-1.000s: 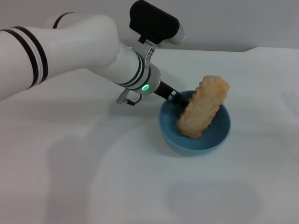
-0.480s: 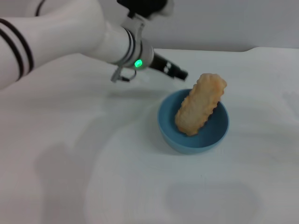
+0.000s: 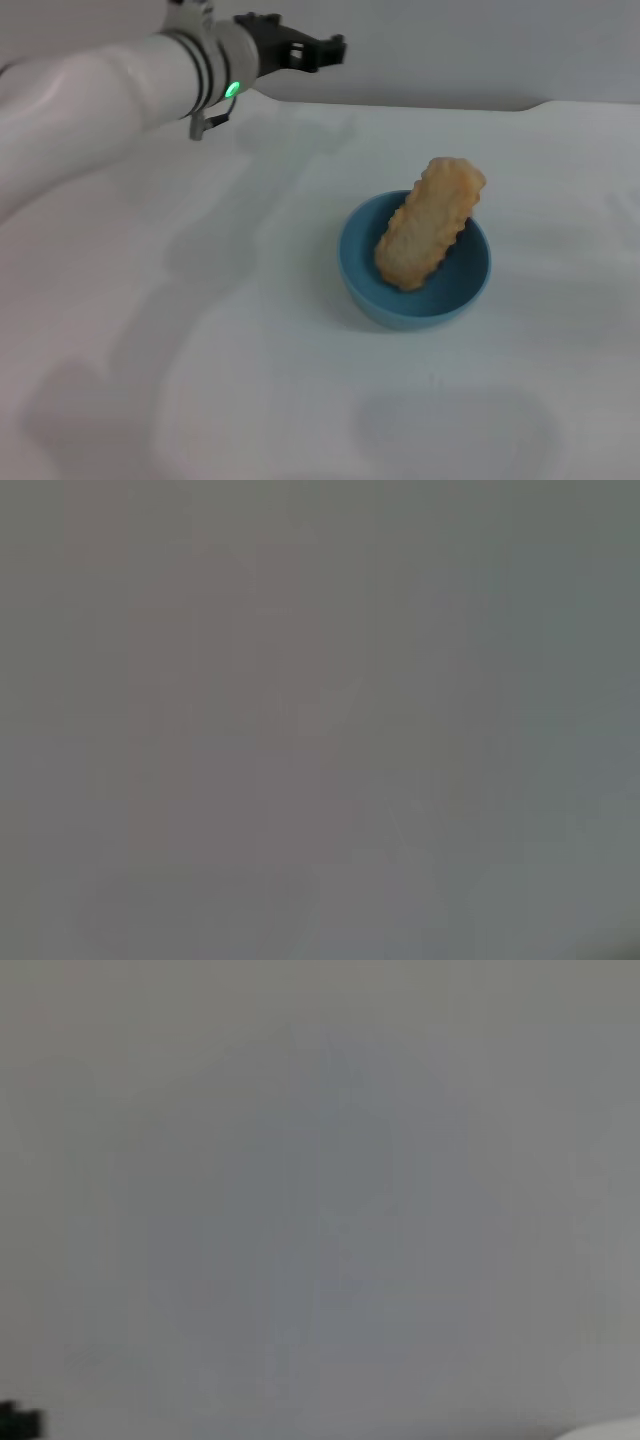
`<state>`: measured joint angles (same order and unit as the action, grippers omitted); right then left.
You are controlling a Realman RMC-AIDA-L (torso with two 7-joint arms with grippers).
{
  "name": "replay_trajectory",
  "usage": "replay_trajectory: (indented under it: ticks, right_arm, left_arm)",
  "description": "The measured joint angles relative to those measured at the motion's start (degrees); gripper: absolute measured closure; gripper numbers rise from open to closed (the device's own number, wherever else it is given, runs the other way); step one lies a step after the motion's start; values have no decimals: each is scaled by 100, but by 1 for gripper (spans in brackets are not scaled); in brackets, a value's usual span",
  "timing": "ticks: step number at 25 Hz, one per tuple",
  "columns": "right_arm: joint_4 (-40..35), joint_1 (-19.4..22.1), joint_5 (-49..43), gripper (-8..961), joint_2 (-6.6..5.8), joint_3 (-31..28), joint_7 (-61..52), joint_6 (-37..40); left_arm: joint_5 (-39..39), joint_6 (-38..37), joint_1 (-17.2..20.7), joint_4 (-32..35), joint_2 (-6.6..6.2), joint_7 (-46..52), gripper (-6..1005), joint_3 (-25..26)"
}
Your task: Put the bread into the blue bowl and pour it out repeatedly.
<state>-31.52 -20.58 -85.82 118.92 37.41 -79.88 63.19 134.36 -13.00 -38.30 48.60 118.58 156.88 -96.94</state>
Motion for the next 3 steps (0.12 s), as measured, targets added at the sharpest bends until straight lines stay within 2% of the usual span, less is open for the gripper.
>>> replay_trajectory:
  ticks: [1, 2, 3]
  right_arm:
    - [287, -58, 456, 598, 4, -10, 666, -215]
    - [287, -58, 456, 598, 4, -10, 666, -215]
    - [466, -88, 760, 598, 5, -9, 1093, -306]
  left_arm:
    - [-160, 601, 198, -50, -3, 39, 126, -246]
    - [-160, 601, 198, -50, -3, 39, 126, -246]
    - [-267, 1034, 327, -72, -9, 54, 126, -448]
